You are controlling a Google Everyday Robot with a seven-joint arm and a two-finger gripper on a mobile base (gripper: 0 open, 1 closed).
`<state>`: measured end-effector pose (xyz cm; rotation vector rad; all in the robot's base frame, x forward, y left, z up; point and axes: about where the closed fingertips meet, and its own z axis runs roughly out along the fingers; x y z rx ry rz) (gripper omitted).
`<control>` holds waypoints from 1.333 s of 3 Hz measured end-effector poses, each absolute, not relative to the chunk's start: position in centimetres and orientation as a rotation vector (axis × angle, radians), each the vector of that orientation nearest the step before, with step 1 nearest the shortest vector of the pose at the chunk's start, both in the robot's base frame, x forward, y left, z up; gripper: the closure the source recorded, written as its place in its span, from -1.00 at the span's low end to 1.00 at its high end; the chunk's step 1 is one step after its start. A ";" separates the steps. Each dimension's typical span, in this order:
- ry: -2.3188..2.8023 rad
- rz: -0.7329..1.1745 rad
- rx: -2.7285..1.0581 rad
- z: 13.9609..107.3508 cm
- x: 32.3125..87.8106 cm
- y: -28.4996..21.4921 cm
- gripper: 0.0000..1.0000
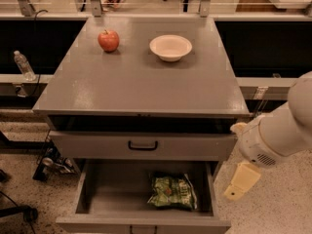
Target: Pick green jalapeno chip bag from middle drawer and place on counter
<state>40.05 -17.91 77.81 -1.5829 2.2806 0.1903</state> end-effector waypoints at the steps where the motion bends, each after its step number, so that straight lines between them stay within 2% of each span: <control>1: 2.261 0.249 -1.548 75.0 40.1 -16.6 -1.00; 3: 2.231 0.445 -1.509 67.5 40.4 -13.3 -1.00; 4: 2.231 0.445 -1.509 67.5 40.4 -13.3 -1.00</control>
Offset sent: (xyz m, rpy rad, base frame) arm 0.0044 0.0472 -0.1076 0.2158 0.0484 0.0114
